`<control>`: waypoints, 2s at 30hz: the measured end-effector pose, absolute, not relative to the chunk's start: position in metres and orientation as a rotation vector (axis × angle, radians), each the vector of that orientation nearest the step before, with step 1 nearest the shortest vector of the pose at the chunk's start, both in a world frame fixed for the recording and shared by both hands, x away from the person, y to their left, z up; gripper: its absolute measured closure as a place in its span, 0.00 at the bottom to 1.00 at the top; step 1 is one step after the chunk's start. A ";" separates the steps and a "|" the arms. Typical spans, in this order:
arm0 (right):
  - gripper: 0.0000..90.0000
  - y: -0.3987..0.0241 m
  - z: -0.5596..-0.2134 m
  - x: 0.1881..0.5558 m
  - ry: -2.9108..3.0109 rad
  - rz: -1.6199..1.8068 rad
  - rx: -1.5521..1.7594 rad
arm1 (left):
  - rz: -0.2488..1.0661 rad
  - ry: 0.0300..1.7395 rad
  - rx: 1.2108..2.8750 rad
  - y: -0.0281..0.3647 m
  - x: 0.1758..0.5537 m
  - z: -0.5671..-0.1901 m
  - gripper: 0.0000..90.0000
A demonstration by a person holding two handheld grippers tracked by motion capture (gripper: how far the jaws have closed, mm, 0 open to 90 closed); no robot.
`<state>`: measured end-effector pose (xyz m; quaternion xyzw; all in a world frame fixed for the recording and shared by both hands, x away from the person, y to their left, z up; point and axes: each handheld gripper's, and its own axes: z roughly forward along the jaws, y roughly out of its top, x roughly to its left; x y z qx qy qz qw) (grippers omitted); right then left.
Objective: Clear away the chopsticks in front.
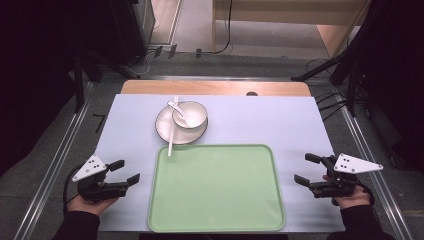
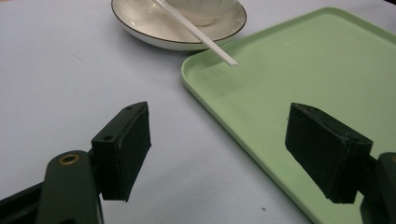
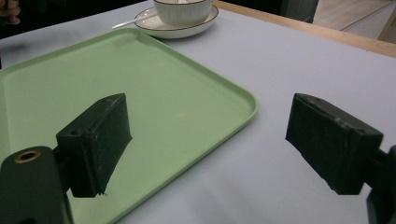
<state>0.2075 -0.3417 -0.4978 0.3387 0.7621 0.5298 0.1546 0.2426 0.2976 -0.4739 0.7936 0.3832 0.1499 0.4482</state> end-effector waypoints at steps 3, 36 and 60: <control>0.16 -0.341 -0.498 0.207 2.190 1.514 0.972 | 0.370 0.950 1.963 0.298 0.242 -0.474 0.25; 0.16 -0.340 -0.499 0.208 2.208 1.510 0.963 | 0.319 0.993 1.968 0.298 0.245 -0.476 0.25; 0.16 -0.339 -0.499 0.208 2.220 1.504 0.959 | 0.144 1.211 1.927 0.291 0.267 -0.467 0.45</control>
